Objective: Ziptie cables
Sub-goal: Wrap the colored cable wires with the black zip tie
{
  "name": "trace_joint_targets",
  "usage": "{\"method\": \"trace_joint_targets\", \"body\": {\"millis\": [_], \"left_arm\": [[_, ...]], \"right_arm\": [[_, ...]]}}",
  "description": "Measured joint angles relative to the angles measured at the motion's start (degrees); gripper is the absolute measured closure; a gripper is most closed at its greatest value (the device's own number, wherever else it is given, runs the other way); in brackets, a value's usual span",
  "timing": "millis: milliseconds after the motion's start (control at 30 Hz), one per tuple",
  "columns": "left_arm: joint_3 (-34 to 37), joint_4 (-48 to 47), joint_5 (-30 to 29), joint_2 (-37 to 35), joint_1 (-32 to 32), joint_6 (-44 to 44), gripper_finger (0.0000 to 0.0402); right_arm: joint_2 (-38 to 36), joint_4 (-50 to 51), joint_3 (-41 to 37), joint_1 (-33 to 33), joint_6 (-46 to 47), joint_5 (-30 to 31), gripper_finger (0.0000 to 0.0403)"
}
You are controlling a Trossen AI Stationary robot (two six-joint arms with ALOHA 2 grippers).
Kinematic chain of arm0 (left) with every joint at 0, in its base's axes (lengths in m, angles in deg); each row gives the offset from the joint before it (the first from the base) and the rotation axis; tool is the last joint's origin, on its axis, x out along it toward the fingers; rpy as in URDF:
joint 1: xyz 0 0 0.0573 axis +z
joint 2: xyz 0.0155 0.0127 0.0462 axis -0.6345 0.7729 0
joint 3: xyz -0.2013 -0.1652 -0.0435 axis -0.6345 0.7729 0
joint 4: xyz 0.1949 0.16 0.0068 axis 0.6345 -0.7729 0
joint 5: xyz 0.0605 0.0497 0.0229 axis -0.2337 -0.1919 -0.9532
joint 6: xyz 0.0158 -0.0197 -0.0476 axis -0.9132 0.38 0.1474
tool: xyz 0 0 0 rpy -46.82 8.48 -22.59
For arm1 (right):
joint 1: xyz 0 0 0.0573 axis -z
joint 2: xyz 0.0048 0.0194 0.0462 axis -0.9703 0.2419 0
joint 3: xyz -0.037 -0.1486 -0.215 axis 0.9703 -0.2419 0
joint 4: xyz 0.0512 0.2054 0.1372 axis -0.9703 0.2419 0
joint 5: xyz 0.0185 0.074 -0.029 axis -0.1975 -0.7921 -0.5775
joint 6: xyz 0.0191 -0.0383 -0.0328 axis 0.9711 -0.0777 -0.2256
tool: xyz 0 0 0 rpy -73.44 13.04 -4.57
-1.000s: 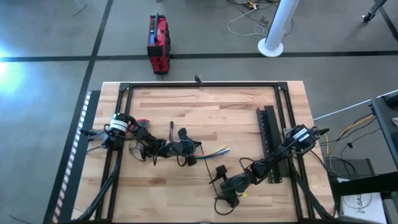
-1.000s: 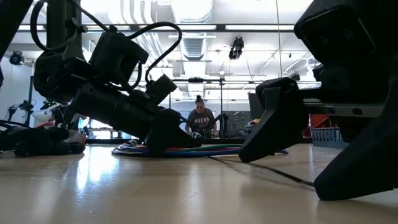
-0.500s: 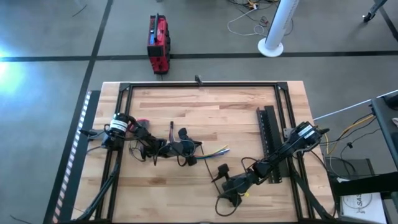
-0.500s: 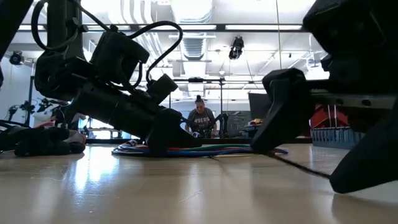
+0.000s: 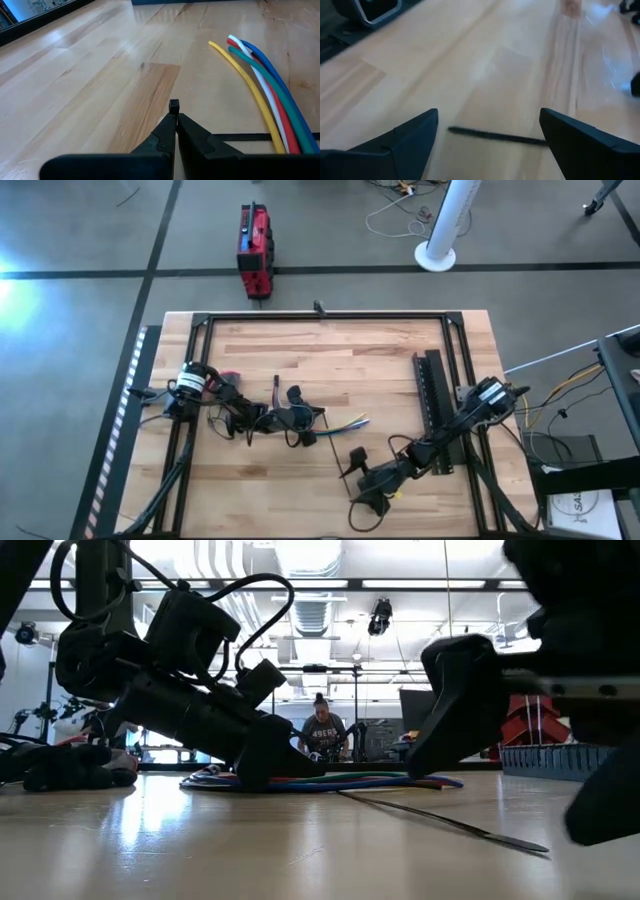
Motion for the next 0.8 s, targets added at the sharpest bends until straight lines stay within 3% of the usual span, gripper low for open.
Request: {"method": "trace_joint_targets", "body": {"millis": [467,800], "left_arm": [[-0.02,-0.04,0.02,0.00,0.00,-0.02,0.0402],[-0.02,-0.05,0.04,0.00,0.00,0.02,0.0402]], "right_arm": [[3.28,-1.13,0.55,0.47,-2.13,0.50,0.0066],[2.39,-0.33,0.52,0.65,-14.87,8.02,0.0066]]}}
